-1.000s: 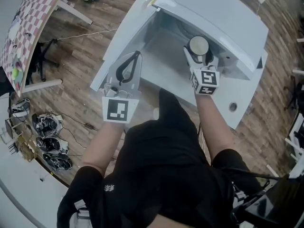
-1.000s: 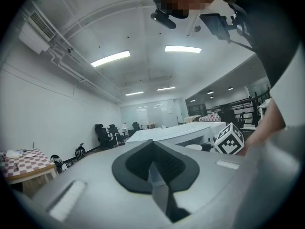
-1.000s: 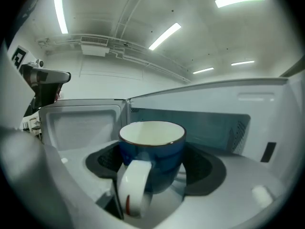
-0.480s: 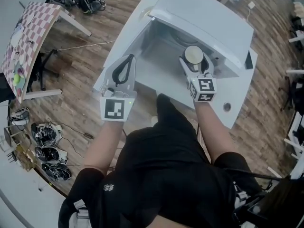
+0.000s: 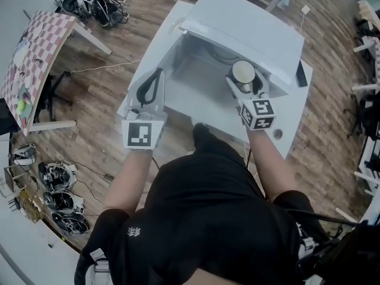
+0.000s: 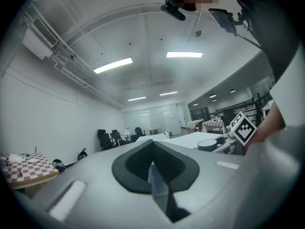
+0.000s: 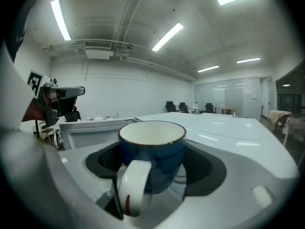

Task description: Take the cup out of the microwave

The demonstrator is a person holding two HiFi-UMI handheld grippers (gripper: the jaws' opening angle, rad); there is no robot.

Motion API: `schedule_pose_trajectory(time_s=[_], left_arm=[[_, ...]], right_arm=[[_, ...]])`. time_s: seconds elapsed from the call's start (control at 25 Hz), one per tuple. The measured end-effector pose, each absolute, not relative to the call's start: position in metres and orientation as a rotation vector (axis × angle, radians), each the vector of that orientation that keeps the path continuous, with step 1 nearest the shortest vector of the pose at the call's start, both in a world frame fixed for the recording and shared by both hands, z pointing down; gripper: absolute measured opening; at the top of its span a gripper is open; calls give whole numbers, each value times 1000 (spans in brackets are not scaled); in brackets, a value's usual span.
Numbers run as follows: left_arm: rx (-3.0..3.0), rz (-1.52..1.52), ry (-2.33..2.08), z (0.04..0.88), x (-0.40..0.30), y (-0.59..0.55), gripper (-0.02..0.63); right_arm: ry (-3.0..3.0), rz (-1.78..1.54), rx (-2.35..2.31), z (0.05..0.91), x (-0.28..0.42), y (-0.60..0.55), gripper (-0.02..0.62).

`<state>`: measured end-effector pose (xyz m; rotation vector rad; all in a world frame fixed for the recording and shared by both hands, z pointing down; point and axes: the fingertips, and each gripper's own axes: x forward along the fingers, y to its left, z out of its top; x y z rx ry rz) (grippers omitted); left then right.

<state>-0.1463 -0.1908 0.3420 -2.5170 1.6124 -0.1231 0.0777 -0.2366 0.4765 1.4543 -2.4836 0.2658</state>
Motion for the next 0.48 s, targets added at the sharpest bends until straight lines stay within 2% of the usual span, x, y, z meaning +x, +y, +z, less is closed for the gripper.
schedule_pose_trajectory(time_s=[0.48], left_arm=[[-2487,-95,1613,312,-143,-198,3]], right_arm=[[-2539,165,1374,403,90,-226,385]])
